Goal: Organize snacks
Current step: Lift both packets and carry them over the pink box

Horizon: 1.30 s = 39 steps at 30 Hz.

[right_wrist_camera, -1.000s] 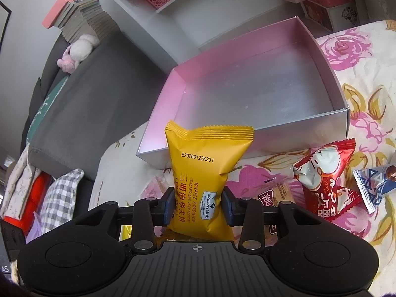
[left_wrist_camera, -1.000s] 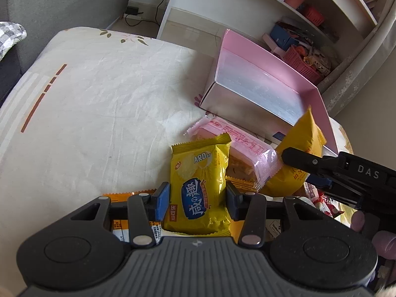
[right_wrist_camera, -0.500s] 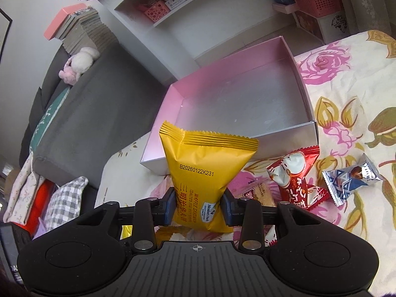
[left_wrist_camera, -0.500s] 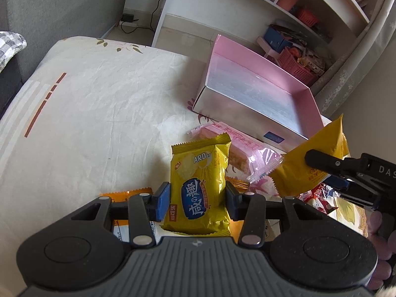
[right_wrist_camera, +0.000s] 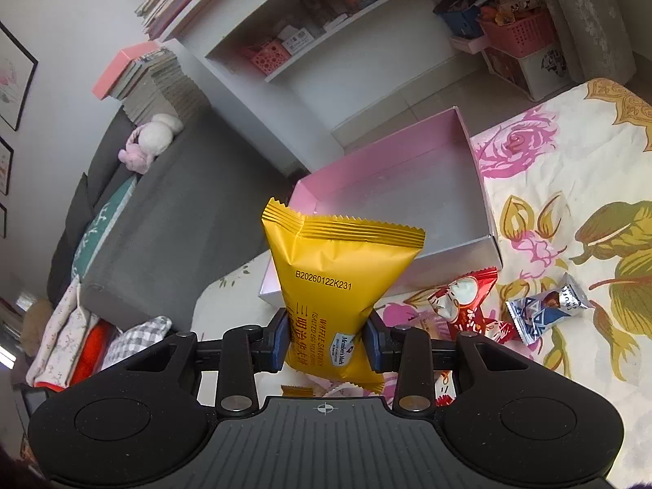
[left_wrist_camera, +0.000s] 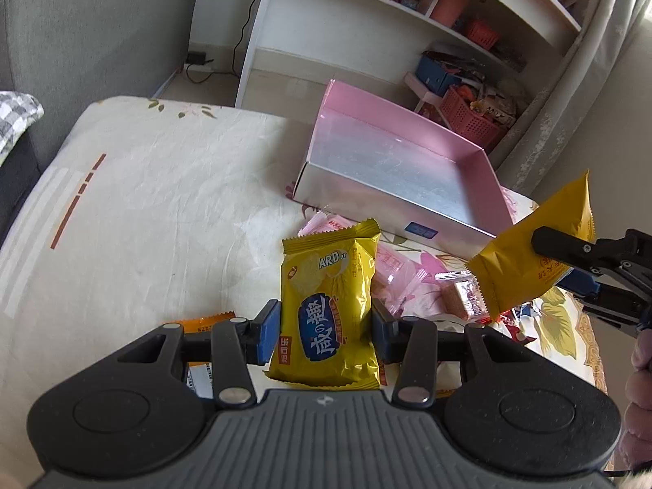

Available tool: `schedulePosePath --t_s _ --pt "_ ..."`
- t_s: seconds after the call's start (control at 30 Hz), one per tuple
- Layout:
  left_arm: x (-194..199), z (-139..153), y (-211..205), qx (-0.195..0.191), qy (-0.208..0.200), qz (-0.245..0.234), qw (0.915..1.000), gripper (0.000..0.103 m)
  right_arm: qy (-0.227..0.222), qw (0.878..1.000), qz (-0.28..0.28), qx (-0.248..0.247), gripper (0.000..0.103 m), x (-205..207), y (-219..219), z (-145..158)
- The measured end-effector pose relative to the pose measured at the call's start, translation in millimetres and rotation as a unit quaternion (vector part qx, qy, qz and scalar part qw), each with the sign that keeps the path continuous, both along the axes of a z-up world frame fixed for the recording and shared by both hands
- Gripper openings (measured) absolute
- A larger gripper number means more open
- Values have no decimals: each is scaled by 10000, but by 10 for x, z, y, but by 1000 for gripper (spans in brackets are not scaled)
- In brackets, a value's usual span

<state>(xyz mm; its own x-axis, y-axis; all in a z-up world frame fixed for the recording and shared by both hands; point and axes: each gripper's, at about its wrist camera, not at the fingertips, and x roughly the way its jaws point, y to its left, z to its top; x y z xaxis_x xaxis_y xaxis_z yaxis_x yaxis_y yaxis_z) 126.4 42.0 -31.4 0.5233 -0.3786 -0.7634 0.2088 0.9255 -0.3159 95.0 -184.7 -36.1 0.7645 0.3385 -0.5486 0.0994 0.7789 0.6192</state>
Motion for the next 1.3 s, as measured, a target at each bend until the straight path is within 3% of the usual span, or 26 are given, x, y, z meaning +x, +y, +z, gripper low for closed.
schedulePosePath --t_s 0.67,1.03,1.3 --pt "-168 344 -168 89 -811 -59 9966 42 -554 9980 -295 43 36 -292 -220 391" --pt "357 311 -543 393 -1252 -322 9908 42 -772 9949 -652 -12 36 -62 -454 410" --pt "738 156 -839 749 -1714 -689 9799 42 -524 9946 -899 36 36 252 -667 122"
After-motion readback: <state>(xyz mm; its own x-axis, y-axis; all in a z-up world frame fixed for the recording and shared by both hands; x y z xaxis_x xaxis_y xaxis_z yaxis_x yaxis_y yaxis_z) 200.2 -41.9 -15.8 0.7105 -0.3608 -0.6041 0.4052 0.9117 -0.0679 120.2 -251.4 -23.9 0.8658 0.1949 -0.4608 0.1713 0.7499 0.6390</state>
